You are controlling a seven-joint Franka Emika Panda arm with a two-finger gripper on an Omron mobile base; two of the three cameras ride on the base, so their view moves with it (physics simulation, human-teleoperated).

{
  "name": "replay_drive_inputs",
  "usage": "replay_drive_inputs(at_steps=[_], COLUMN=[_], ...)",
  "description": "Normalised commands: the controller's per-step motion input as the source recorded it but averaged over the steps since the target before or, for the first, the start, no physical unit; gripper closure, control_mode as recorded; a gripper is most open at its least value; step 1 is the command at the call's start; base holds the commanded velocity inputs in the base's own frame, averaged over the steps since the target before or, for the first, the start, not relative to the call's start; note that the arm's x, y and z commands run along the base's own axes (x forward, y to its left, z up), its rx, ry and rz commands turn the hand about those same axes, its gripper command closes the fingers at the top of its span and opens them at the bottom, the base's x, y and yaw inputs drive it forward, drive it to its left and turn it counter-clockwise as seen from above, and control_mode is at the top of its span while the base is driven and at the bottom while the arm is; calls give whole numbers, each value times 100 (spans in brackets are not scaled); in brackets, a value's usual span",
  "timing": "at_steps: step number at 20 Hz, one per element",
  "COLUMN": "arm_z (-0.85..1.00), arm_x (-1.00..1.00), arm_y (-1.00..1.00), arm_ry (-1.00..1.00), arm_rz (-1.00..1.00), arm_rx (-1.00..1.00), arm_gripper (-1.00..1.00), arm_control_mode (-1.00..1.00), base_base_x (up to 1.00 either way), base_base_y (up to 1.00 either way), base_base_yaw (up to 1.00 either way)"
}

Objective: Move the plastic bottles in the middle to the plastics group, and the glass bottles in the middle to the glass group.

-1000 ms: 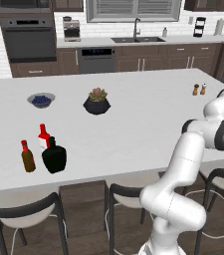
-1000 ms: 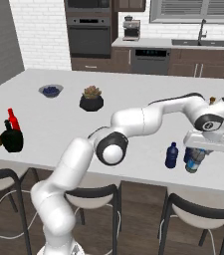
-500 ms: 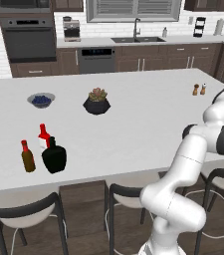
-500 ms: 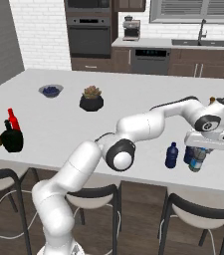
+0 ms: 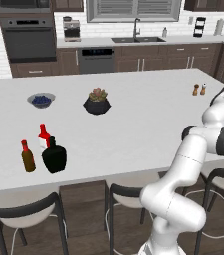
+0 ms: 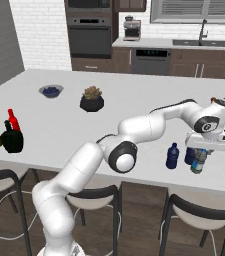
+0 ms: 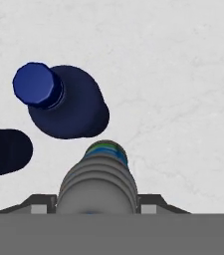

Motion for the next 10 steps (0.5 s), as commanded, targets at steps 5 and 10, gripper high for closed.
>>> replay_drive_inputs(at_steps=[5, 10], arm_z=[-48, -19], arm_x=[0, 0], arm_y=[0, 6], arm_ry=[2, 1], arm_rz=[-1, -1], arm_rx=[0, 0], arm_gripper=[-100, -100], arm_control_mode=[-100, -100], base_base_x=[0, 0], base_base_y=[0, 0], base_base_yaw=[0, 0])
